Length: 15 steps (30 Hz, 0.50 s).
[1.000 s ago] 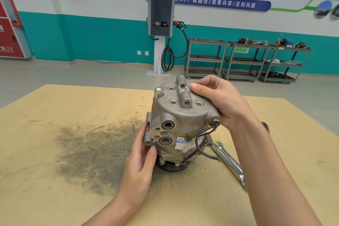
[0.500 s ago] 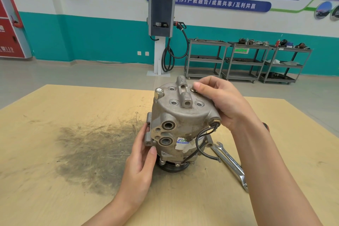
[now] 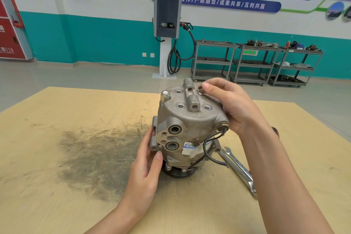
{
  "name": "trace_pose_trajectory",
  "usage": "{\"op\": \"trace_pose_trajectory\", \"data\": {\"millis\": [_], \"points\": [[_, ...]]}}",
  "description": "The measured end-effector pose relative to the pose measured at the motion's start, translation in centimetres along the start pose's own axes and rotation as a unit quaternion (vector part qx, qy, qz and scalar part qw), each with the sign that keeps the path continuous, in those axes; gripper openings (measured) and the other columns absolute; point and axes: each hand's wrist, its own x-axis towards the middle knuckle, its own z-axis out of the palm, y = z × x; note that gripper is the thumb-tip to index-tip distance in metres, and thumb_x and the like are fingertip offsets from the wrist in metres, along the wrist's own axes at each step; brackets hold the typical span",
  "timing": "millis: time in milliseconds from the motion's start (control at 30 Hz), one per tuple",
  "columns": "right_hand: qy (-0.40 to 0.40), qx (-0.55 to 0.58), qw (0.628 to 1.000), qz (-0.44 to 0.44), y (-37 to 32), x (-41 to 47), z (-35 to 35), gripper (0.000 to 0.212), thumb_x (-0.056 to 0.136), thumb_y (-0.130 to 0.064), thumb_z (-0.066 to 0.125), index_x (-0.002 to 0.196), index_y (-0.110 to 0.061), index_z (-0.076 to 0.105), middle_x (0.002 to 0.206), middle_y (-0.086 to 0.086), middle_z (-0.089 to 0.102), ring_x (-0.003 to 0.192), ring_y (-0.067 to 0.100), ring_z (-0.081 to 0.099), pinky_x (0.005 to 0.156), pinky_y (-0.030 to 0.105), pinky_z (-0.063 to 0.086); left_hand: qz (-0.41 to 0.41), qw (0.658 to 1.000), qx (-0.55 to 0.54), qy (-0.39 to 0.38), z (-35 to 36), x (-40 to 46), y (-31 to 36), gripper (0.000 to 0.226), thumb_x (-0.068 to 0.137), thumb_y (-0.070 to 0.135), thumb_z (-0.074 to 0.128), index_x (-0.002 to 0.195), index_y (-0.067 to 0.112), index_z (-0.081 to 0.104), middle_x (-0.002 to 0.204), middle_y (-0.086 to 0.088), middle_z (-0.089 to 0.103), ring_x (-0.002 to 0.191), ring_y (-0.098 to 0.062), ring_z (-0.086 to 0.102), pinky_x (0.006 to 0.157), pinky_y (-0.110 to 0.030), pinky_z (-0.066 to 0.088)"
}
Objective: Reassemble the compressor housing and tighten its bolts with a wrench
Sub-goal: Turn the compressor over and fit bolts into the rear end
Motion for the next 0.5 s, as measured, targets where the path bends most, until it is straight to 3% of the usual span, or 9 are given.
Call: {"op": "trace_pose_trajectory", "data": {"millis": [233, 367, 500], "points": [[0.017, -0.037, 0.999, -0.010, 0.1, 0.1, 0.2, 0.009, 0.087, -0.006, 0.066, 0.079, -0.007, 0.062, 0.076, 0.009, 0.065, 0.061, 0.013, 0.063, 0.056, 0.022, 0.056, 0.002, 1.000, 0.003, -0.002, 0.0, 0.0, -0.1, 0.060, 0.093, 0.025, 0.049, 0.151, 0.024, 0.031, 0.138, 0.024, 0.054, 0.131, 0.002, 0.047, 0.099, -0.009, 0.039], [0.026, -0.038, 0.999, -0.012, 0.3, 0.0, 0.3, 0.011, 0.085, -0.009, 0.070, 0.081, -0.007, 0.060, 0.075, 0.007, 0.065, 0.061, 0.012, 0.064, 0.055, 0.023, 0.055, 0.001, 1.000, 0.003, 0.001, 0.0, 0.0, 0.0, 0.057, 0.092, 0.029, 0.049, 0.147, 0.032, 0.033, 0.136, 0.029, 0.054, 0.130, 0.006, 0.047, 0.097, -0.006, 0.038], [0.014, -0.015, 1.000, -0.003, -0.2, -0.3, -1.1, 0.010, 0.093, -0.015, 0.060, 0.095, -0.007, 0.065, 0.089, 0.007, 0.072, 0.081, 0.017, 0.069, 0.071, 0.029, 0.059, 0.001, 1.000, 0.003, 0.000, 0.0, 0.0, 0.1, 0.059, 0.092, 0.029, 0.049, 0.149, 0.027, 0.033, 0.138, 0.027, 0.053, 0.131, 0.005, 0.046, 0.097, -0.005, 0.038]]}}
